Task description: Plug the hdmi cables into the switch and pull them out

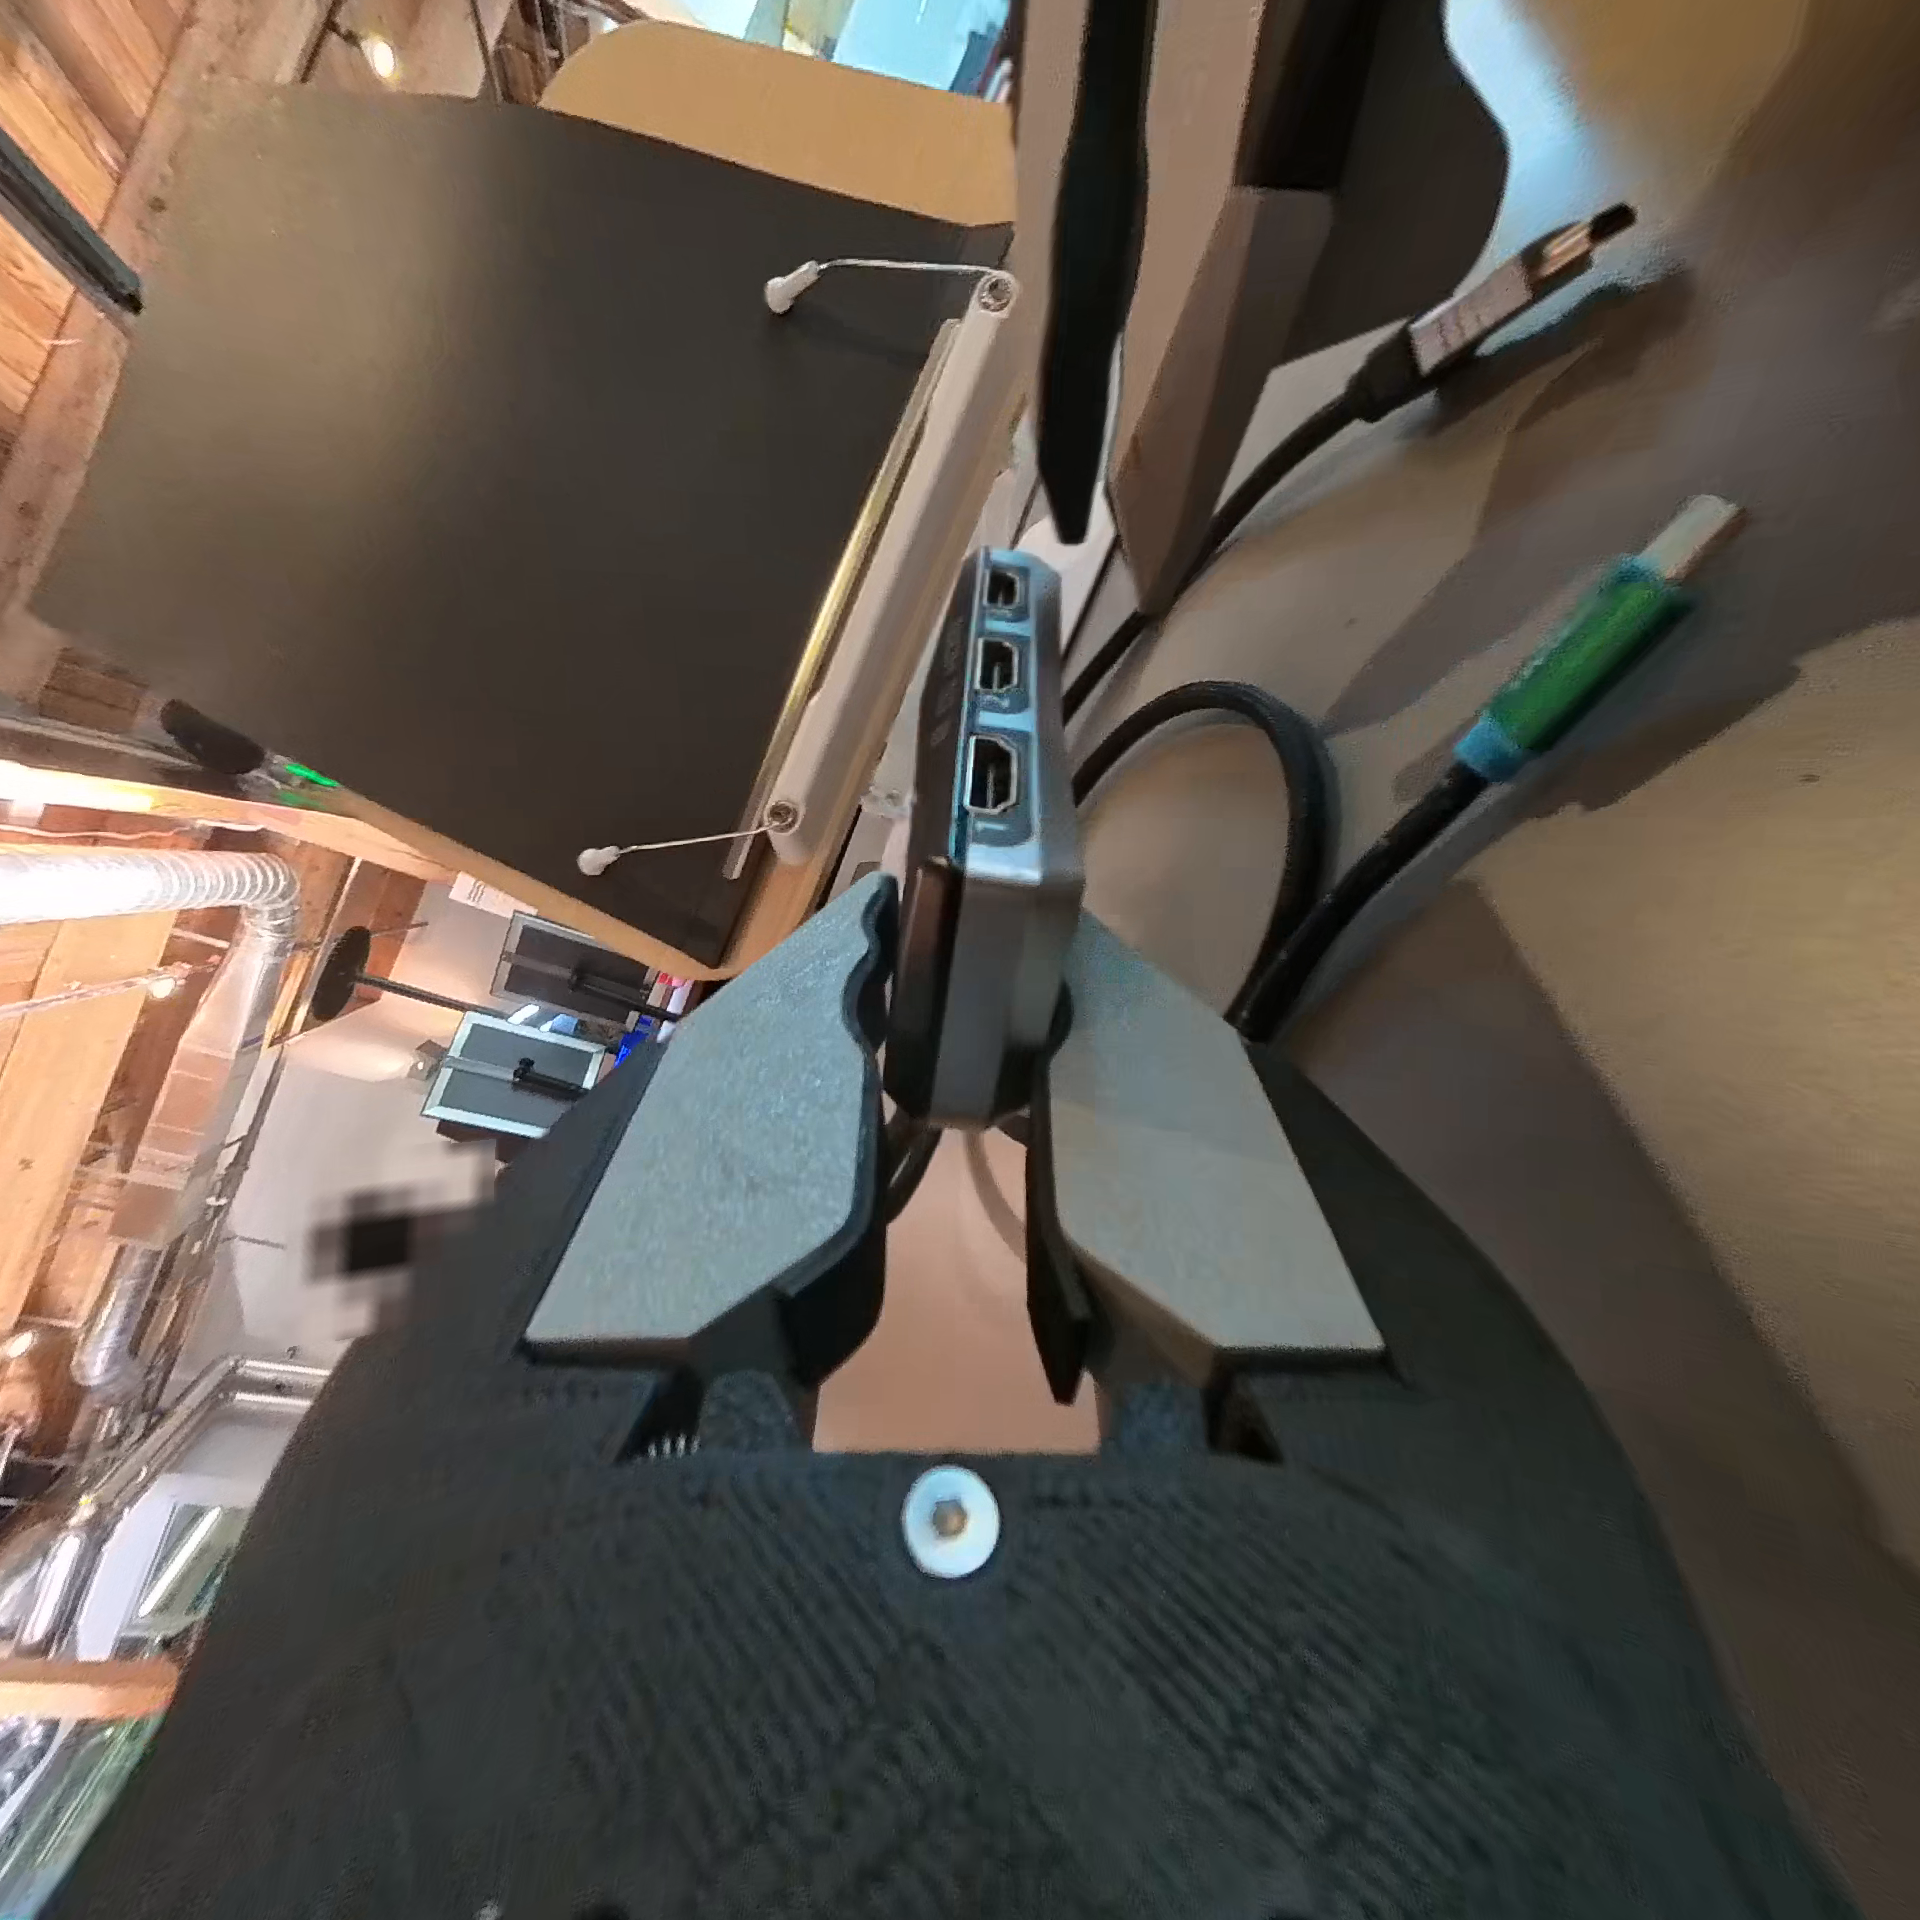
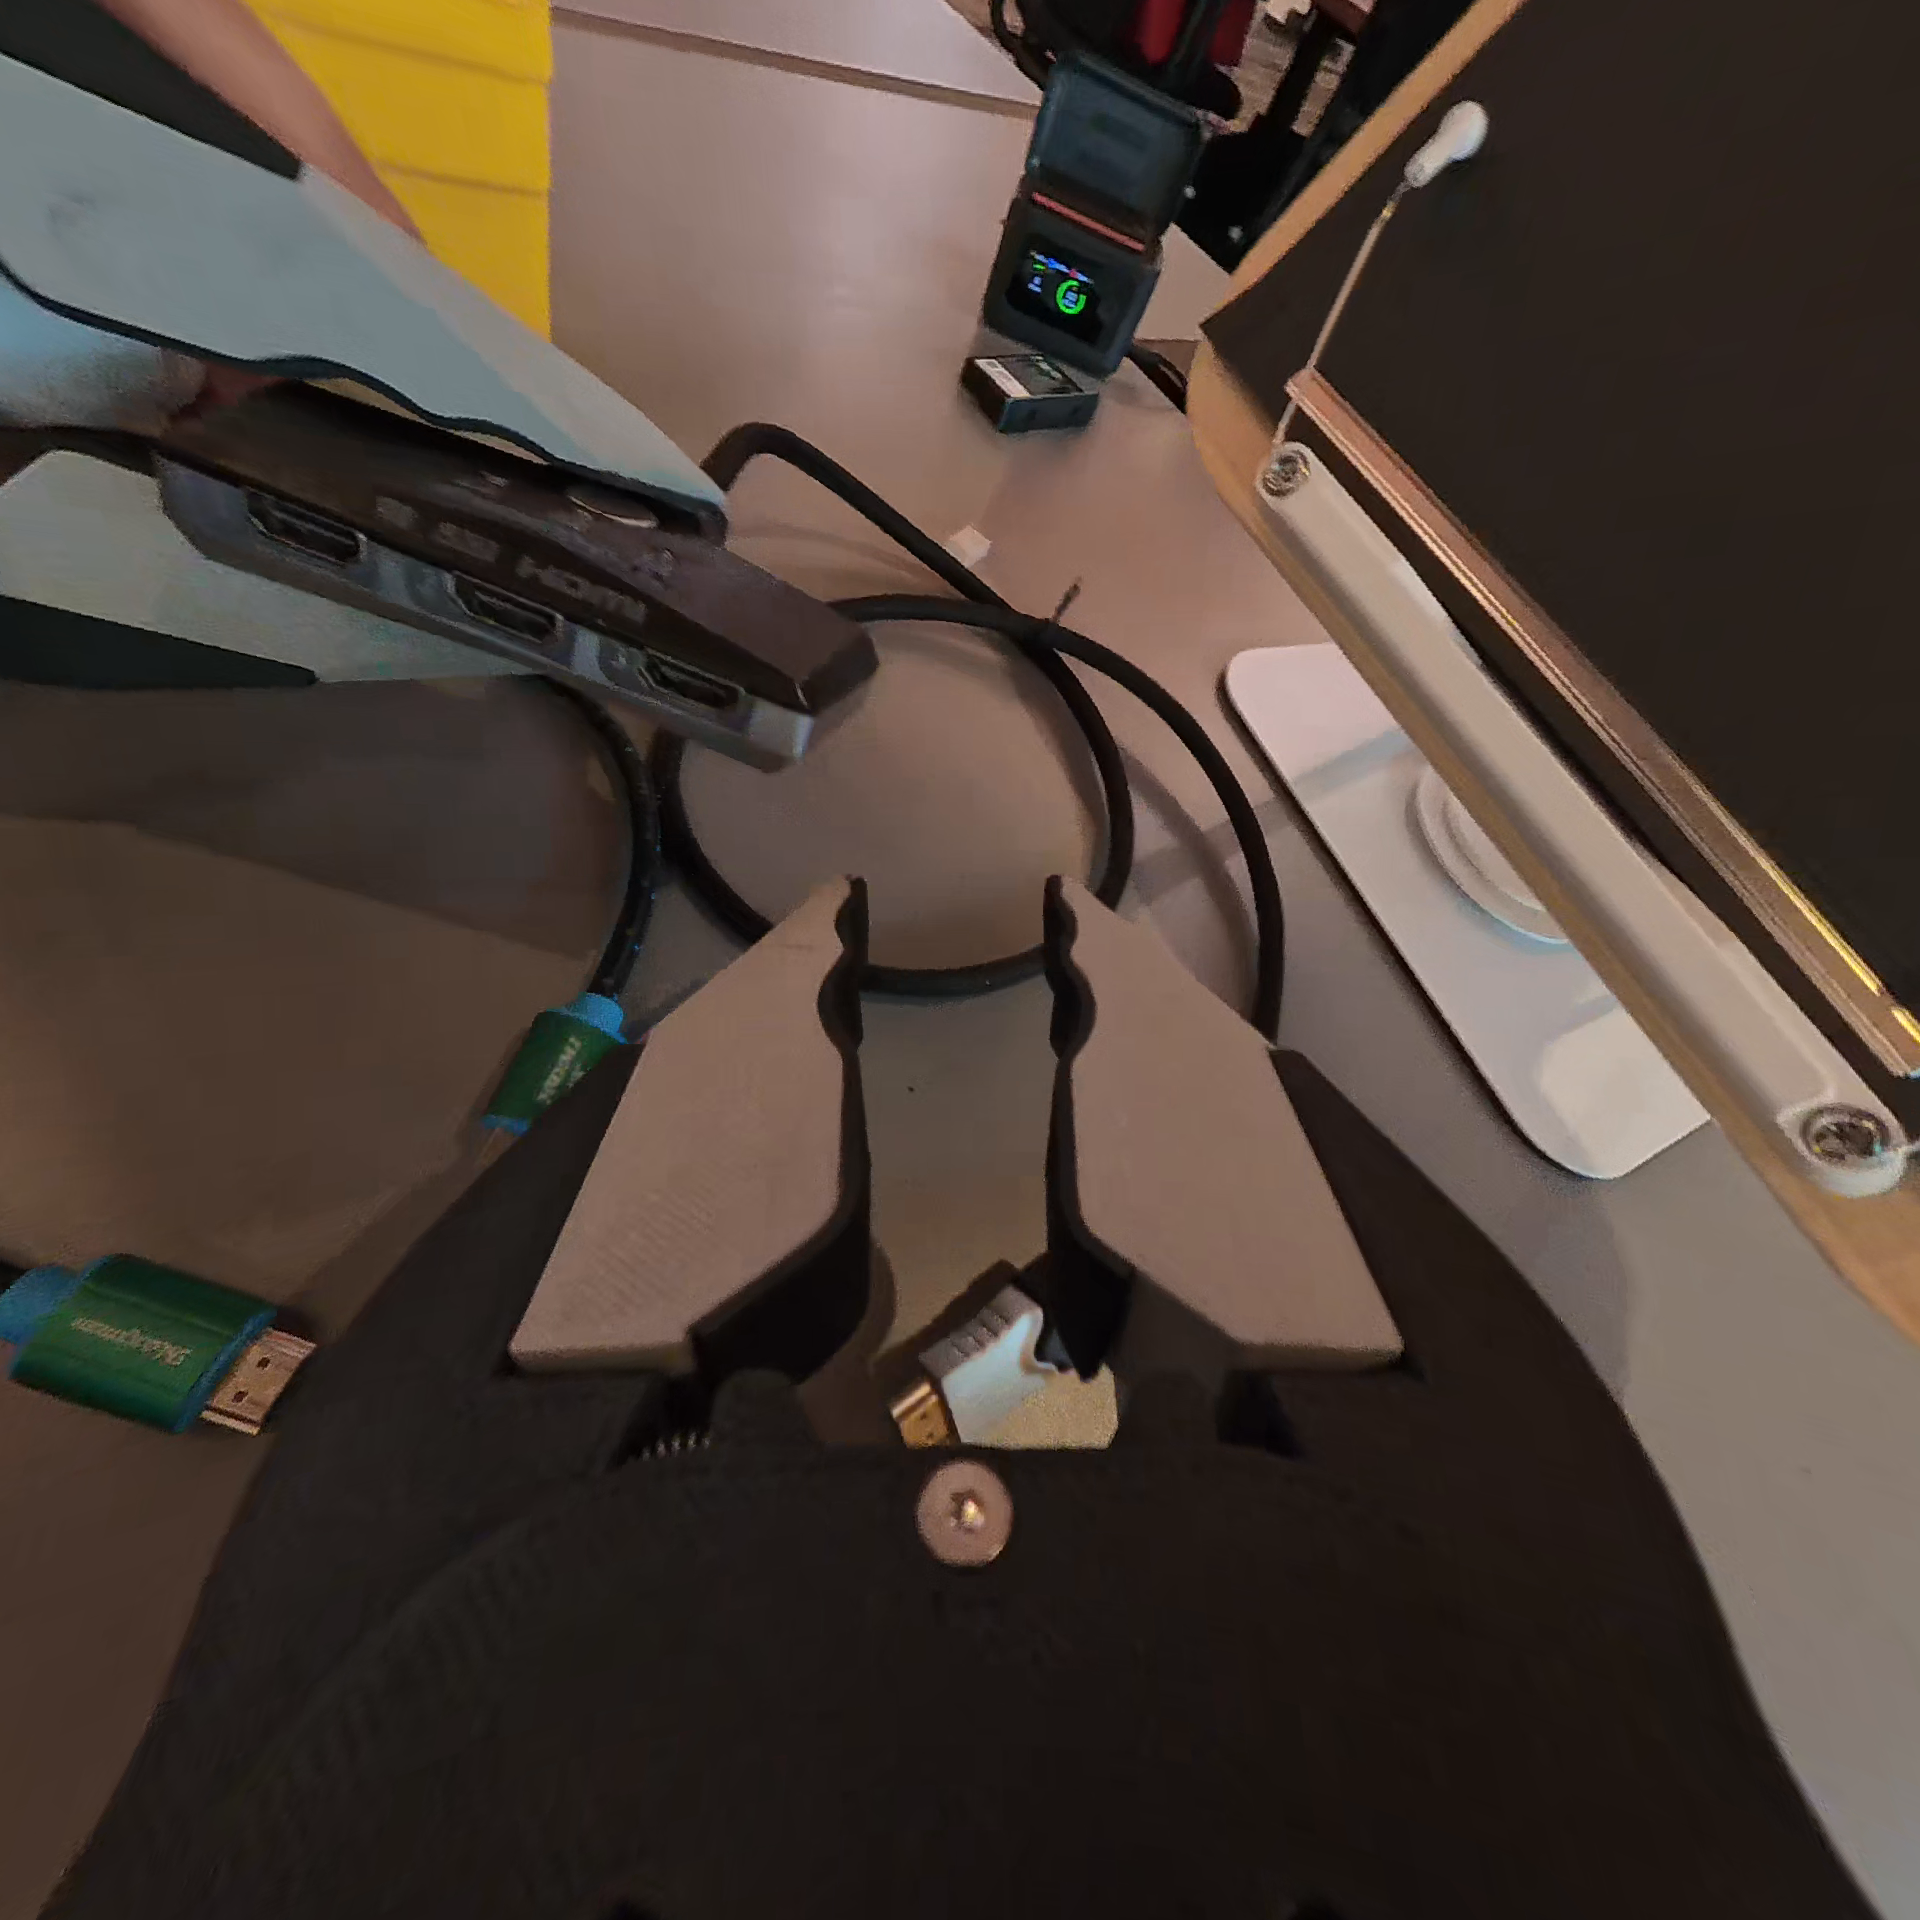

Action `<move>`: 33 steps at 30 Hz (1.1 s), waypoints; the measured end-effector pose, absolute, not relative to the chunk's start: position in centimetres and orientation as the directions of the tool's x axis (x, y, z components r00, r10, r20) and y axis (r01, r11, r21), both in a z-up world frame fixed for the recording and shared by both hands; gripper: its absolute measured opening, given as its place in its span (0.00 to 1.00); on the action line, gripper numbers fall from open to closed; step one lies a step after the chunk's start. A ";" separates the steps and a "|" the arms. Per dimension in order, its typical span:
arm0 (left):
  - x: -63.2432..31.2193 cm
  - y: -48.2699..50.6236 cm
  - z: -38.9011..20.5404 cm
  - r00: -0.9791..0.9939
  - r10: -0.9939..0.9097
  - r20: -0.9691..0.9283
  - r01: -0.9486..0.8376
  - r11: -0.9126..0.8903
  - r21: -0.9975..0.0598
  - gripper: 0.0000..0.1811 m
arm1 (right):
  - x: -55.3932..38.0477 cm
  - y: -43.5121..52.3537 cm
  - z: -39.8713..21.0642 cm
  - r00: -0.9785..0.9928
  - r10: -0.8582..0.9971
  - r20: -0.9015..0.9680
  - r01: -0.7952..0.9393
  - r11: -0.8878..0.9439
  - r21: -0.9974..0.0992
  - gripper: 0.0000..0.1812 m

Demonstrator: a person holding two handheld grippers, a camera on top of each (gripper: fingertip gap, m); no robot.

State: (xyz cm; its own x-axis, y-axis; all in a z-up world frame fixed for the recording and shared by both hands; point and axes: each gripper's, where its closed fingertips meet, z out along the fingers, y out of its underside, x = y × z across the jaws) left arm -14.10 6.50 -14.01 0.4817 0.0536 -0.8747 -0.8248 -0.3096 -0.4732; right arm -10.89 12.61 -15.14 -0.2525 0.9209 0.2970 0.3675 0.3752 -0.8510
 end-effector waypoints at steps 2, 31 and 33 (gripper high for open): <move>-14.5 6.4 -13.6 0.485 0.081 -0.871 -0.816 -0.317 -0.484 0.12 | -11.0 13.1 -15.1 -0.227 0.934 0.276 0.377 0.345 -0.860 0.16; -15.3 6.3 -13.6 0.476 0.095 -0.874 -0.809 -0.341 -0.478 0.12 | -11.2 13.3 -17.1 -0.243 0.915 0.322 0.443 0.400 -0.802 0.12; -15.3 6.3 -13.6 0.475 0.093 -0.875 -0.810 -0.343 -0.476 0.12 | -11.2 13.1 -17.1 -0.249 0.911 0.330 0.439 0.410 -0.800 0.12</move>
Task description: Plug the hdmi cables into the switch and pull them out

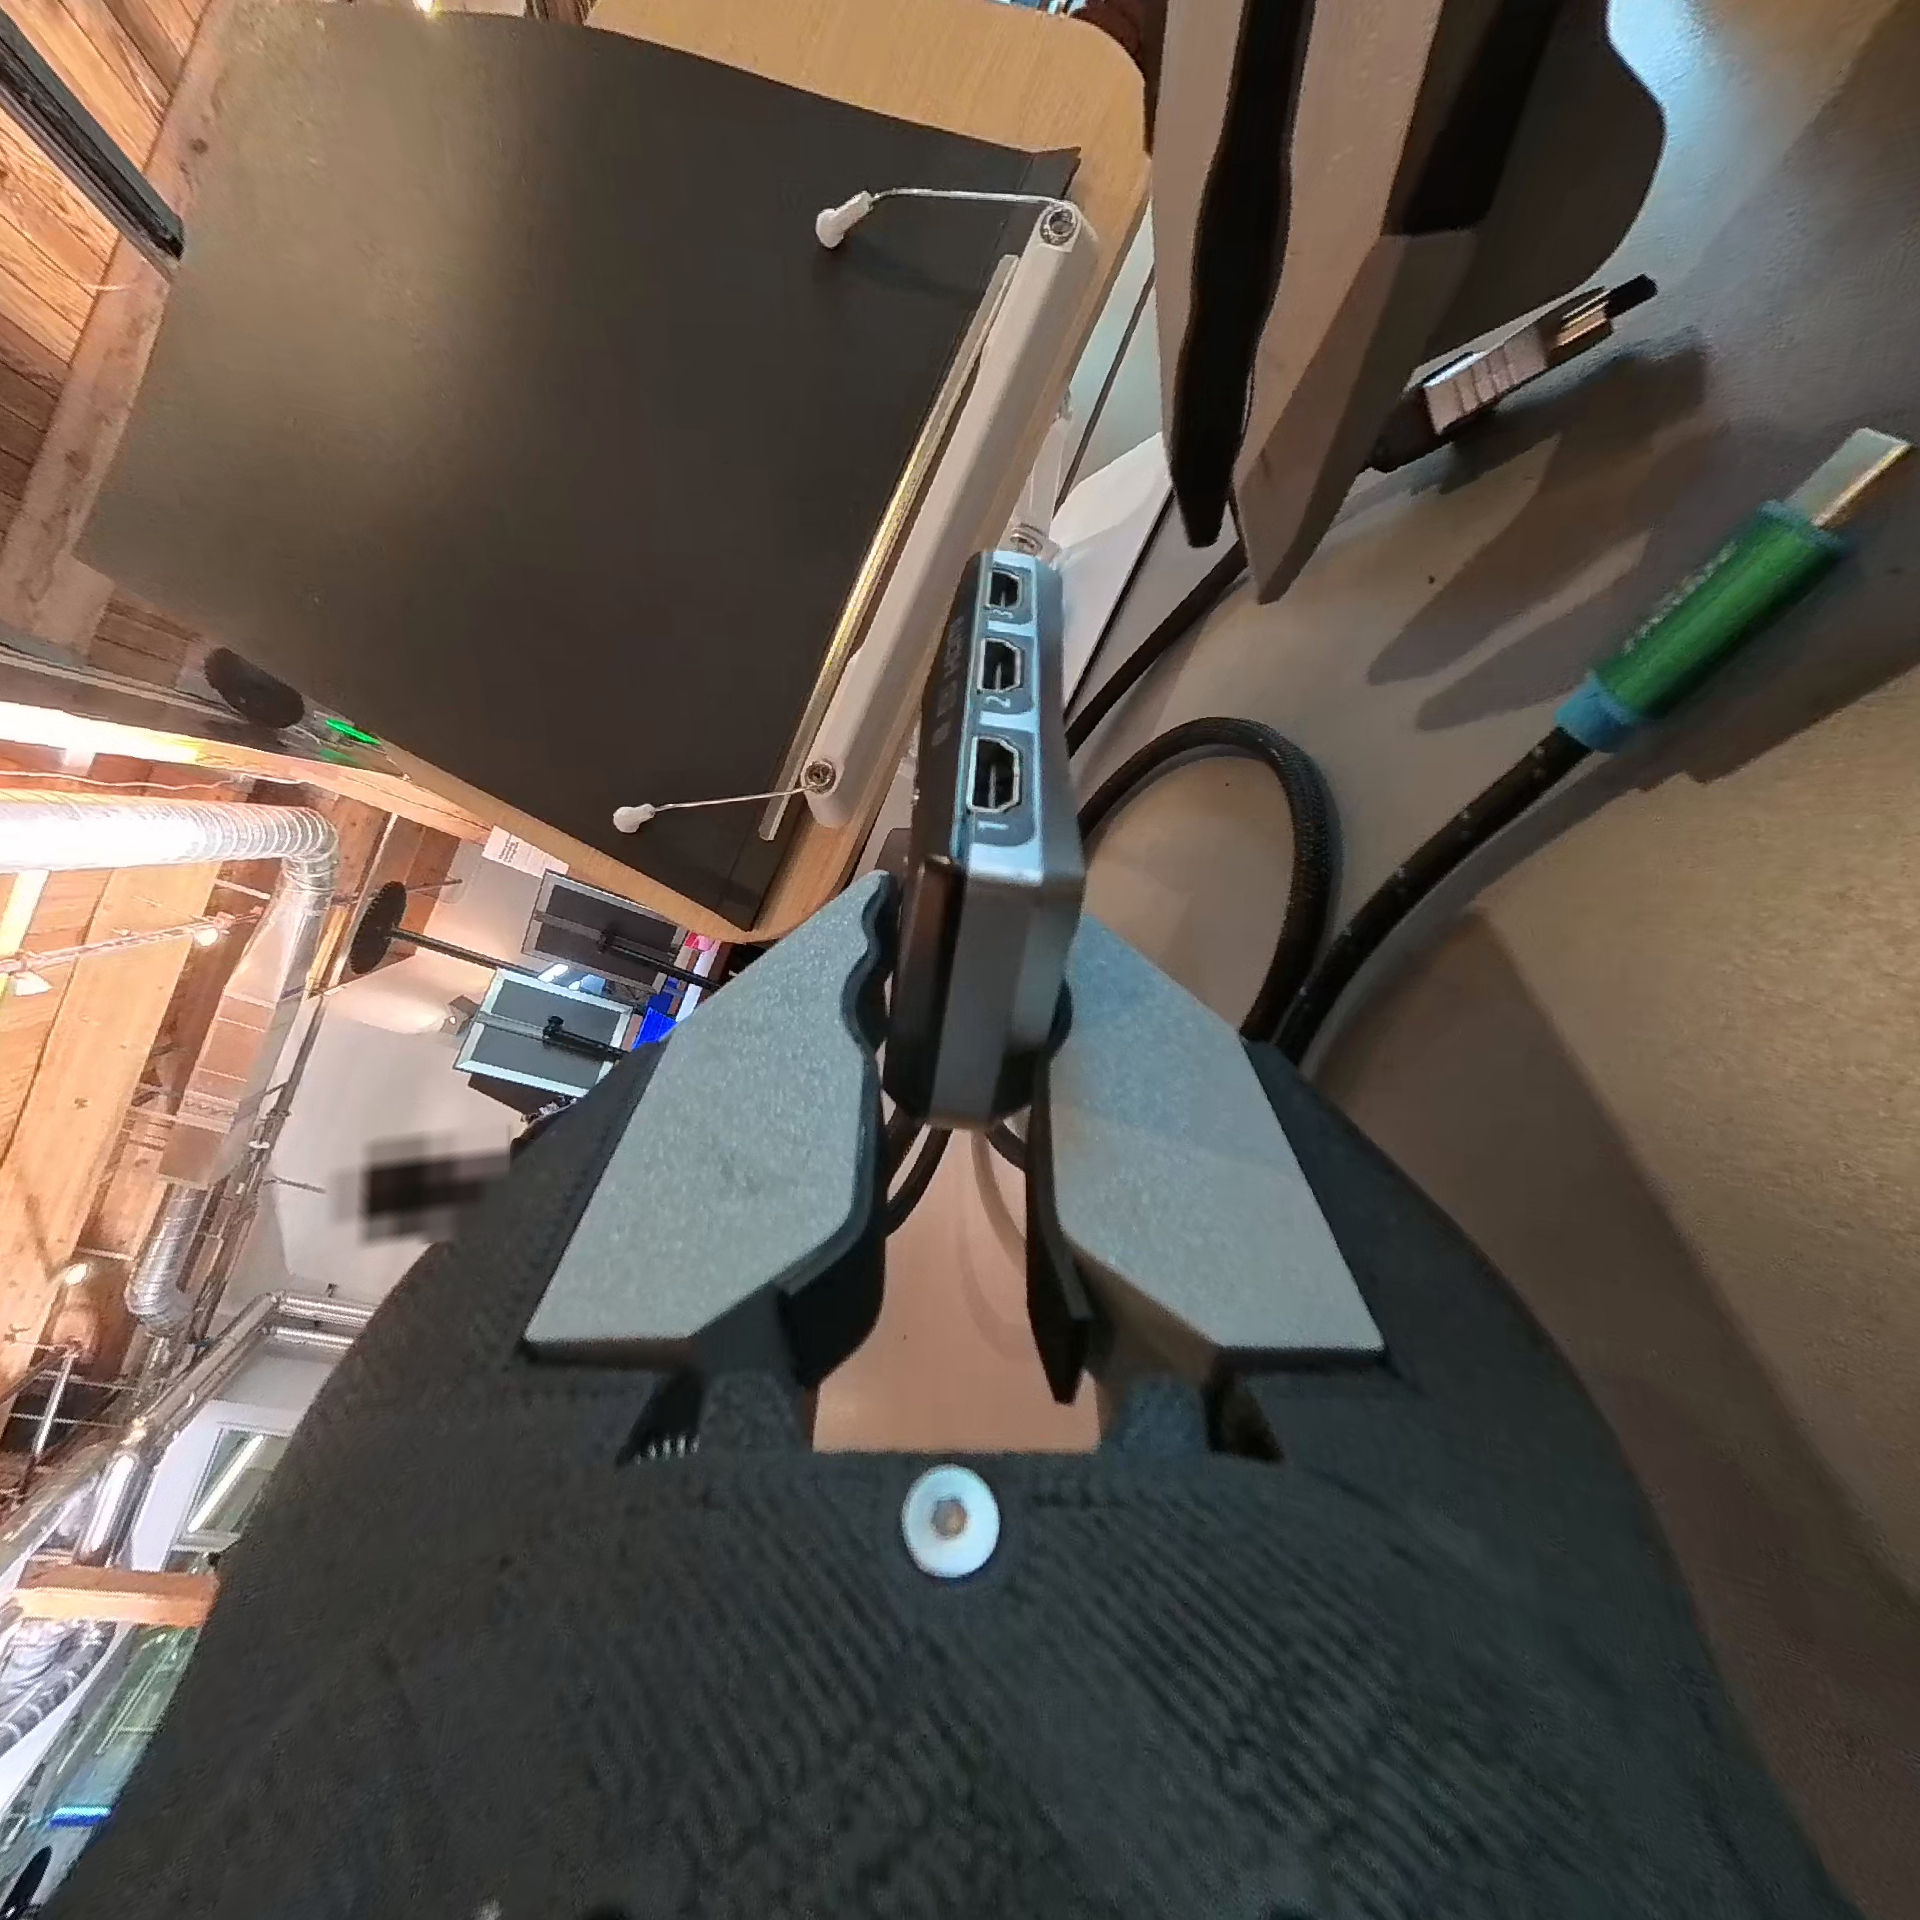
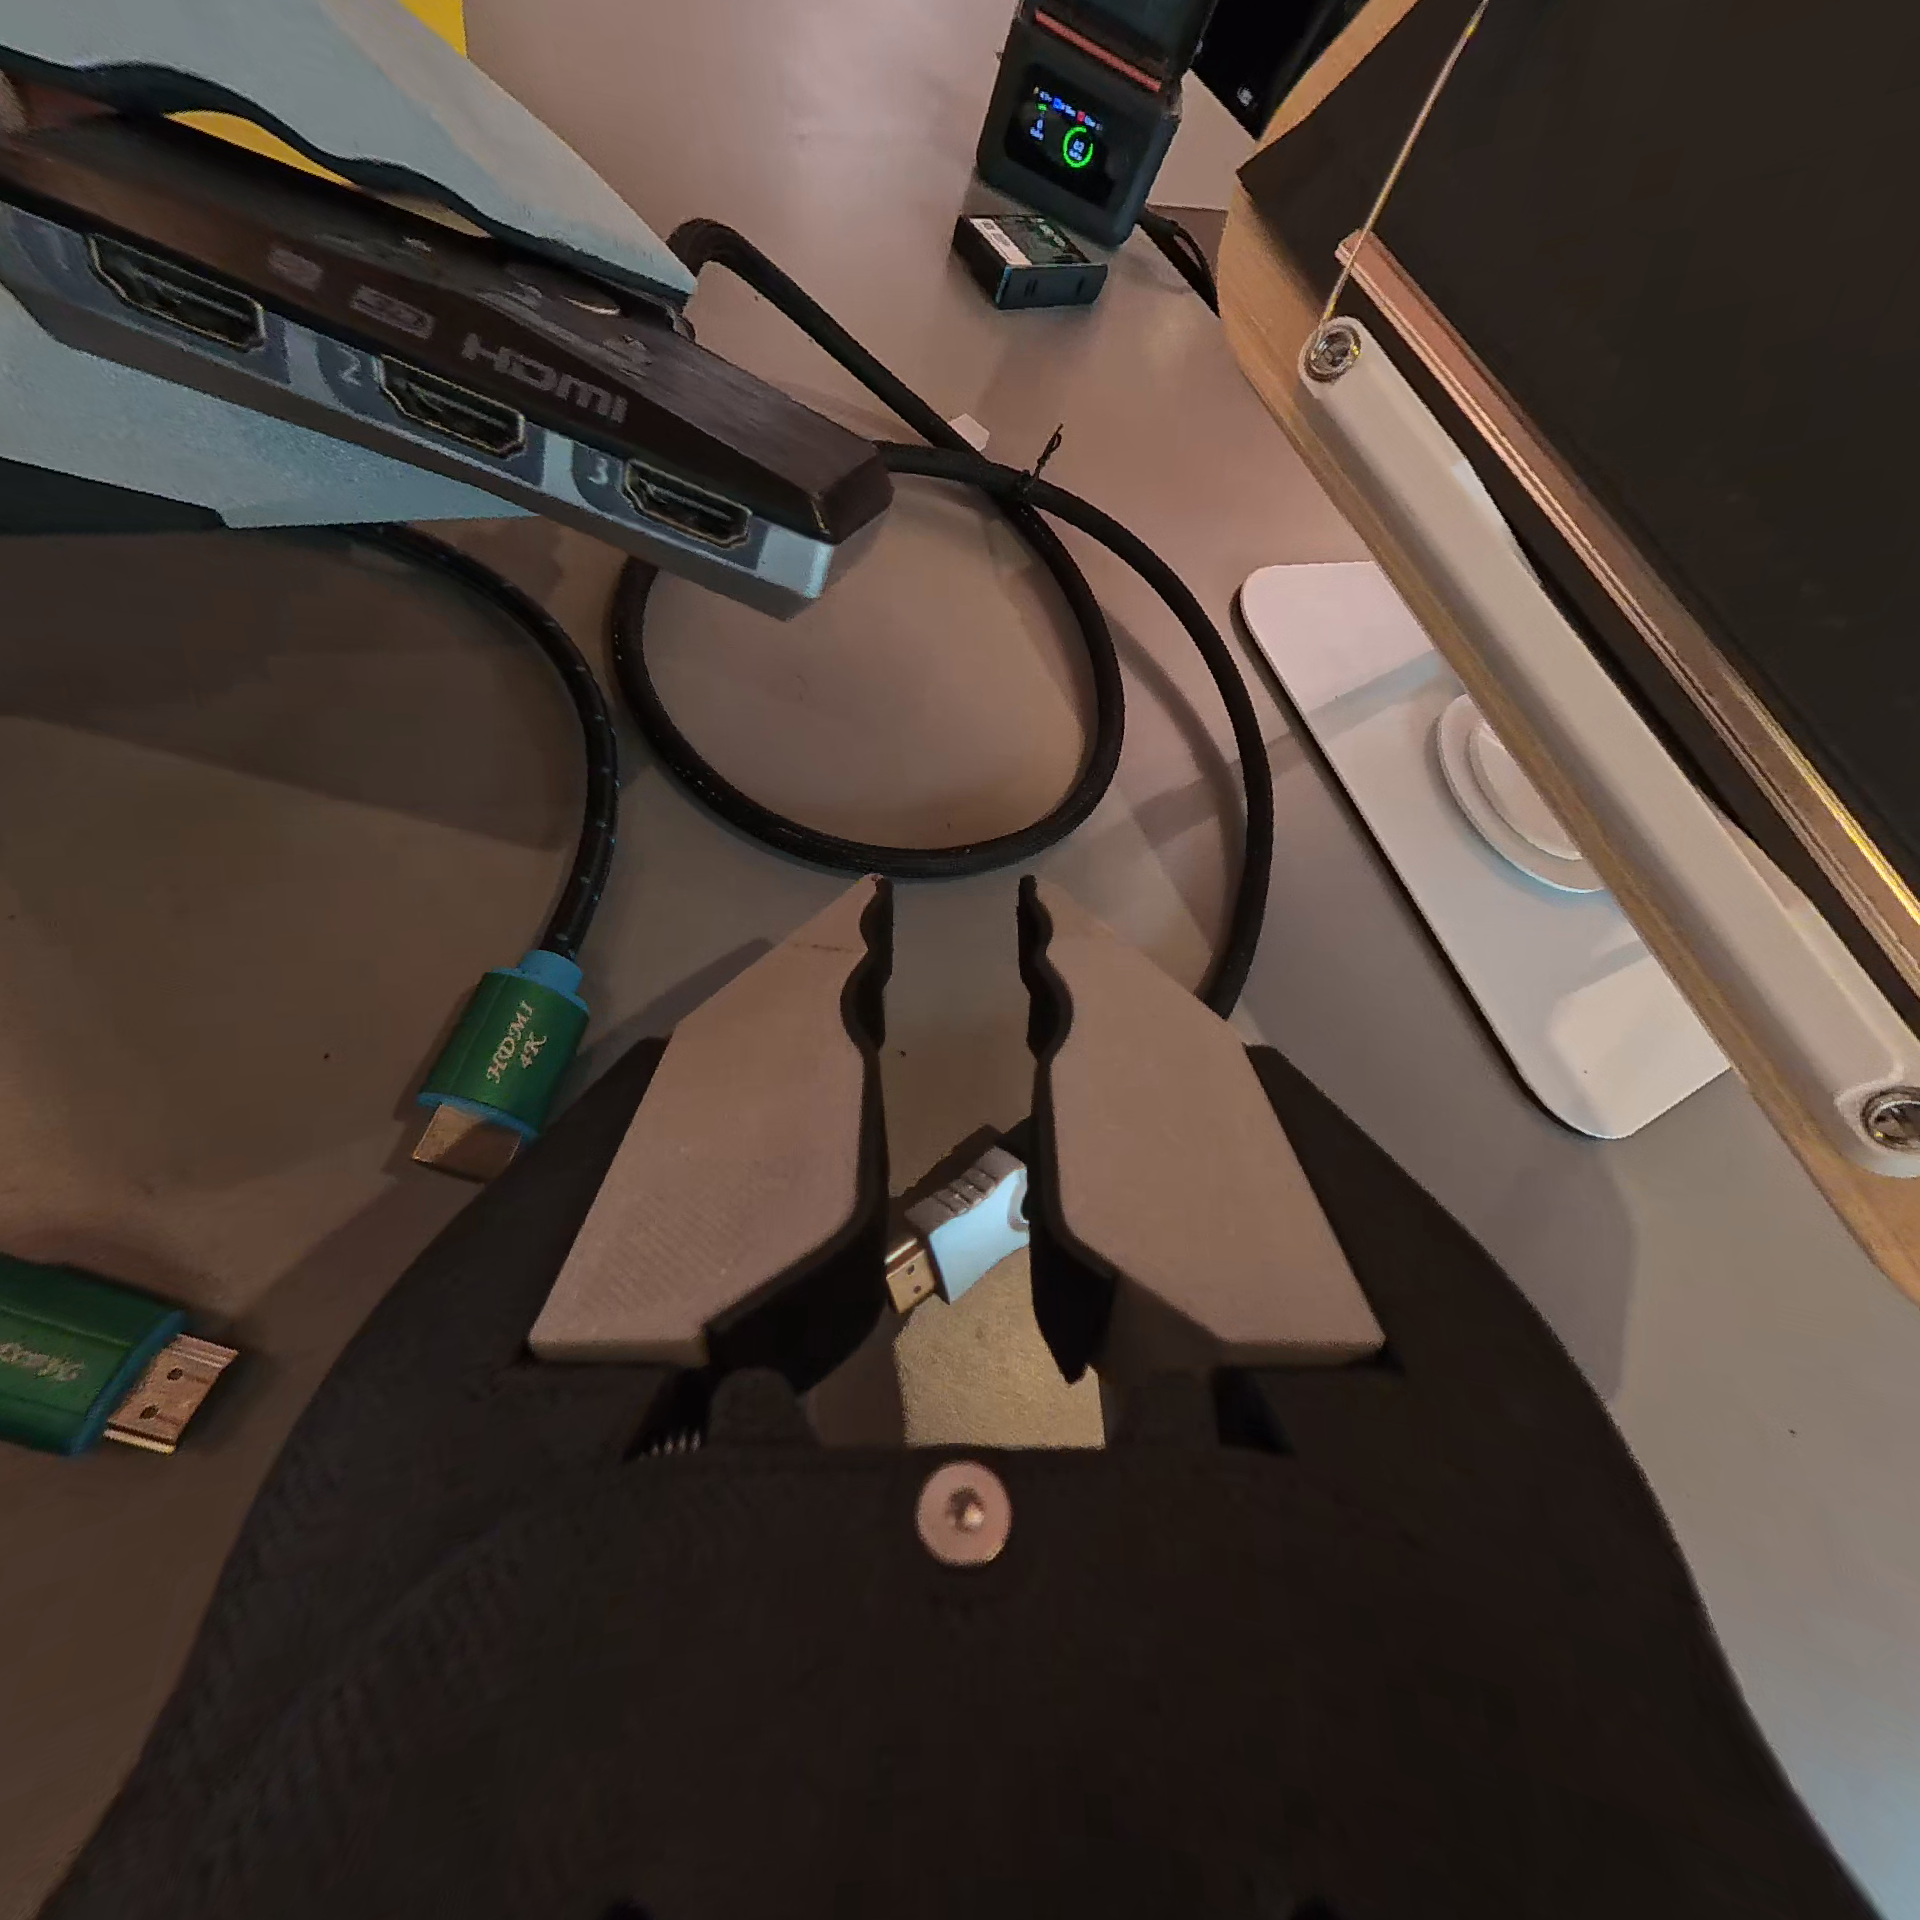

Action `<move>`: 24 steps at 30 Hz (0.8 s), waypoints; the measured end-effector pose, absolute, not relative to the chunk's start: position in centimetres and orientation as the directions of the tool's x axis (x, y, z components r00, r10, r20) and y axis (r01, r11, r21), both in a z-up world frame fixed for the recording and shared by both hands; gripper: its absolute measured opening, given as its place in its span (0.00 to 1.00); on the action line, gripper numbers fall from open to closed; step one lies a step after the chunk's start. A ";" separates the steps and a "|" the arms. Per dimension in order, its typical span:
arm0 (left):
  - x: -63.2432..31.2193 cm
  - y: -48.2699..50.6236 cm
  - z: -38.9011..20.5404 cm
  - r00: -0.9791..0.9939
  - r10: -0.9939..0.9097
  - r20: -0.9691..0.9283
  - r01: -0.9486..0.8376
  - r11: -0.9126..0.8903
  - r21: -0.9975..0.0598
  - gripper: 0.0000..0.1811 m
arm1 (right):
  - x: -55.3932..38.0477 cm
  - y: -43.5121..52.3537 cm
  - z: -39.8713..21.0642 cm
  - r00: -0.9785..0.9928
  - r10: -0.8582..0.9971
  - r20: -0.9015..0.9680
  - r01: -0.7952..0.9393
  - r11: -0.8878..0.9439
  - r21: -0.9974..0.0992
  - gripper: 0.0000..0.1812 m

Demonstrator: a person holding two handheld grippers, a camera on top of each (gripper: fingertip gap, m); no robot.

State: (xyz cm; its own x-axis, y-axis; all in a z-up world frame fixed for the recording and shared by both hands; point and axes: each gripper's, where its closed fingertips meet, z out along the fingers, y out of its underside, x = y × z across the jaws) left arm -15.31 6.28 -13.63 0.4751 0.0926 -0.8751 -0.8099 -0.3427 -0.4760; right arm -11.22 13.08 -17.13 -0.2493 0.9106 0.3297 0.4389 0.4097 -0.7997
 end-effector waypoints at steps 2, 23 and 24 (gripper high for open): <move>-15.3 6.3 -13.7 0.471 0.091 -0.877 -0.812 -0.343 -0.472 0.12 | -11.2 13.1 -17.2 -0.250 0.905 0.344 0.443 0.423 -0.790 0.12; -16.2 6.2 -13.4 0.492 0.122 -0.862 -0.787 -0.361 -0.500 0.12 | -4.1 2.9 -14.1 -0.523 0.840 0.144 0.263 0.320 -0.910 0.14; -16.3 6.3 -13.4 0.497 0.124 -0.859 -0.783 -0.362 -0.506 0.12 | -3.3 1.3 -15.2 -0.558 0.819 0.135 0.303 0.352 -0.886 0.13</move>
